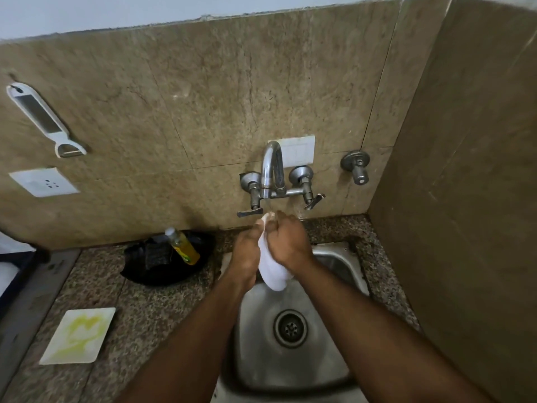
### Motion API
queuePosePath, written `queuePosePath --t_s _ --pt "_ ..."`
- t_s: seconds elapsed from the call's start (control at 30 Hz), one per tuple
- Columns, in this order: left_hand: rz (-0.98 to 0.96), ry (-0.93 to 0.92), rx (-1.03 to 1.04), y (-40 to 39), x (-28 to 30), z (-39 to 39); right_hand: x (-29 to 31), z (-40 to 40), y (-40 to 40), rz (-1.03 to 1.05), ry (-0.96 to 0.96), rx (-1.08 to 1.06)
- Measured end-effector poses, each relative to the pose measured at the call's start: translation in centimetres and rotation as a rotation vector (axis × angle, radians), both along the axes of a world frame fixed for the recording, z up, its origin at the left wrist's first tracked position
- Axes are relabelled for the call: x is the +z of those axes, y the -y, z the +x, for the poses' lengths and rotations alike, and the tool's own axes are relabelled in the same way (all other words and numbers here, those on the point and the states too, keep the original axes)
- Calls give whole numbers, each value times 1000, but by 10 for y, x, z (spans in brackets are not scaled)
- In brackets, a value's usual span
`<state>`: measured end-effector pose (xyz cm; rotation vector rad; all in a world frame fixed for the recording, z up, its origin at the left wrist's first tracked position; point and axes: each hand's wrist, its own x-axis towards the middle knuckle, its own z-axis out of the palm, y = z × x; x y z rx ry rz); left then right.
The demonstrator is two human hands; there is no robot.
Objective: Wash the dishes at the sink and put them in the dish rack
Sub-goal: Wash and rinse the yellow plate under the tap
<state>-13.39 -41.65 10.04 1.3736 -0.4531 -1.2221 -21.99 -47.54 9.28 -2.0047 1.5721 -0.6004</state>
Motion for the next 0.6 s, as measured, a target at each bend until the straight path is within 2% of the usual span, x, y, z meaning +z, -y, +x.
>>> queuePosePath --t_s 0.07,0.13,0.17,0.23,0.3,0.37,0.43,0.53,0.6 --pt "-9 -77 -35 1 4 4 1 -6 -13 -131 -62 69" --pt "27 -205 -52 3 17 9 -6 -12 -27 -288 -124 239" --pt "55 -216 -51 5 23 12 -8 -15 -33 -361 -173 330" --pt "118 -125 -27 8 22 17 -20 -16 -34 -435 -184 413" --pt "99 24 4 7 22 13 -29 -14 -26 -355 -72 317" --pt "68 114 2 2 14 3 -24 -10 -11 -110 96 113" --pt "46 43 20 -5 8 -4 -12 -9 0 111 144 11" --pt "55 -168 29 -9 -2 3 -7 -12 -15 -51 -53 60" --pt "77 -239 -35 -6 4 10 -11 -18 -29 -218 -89 156"
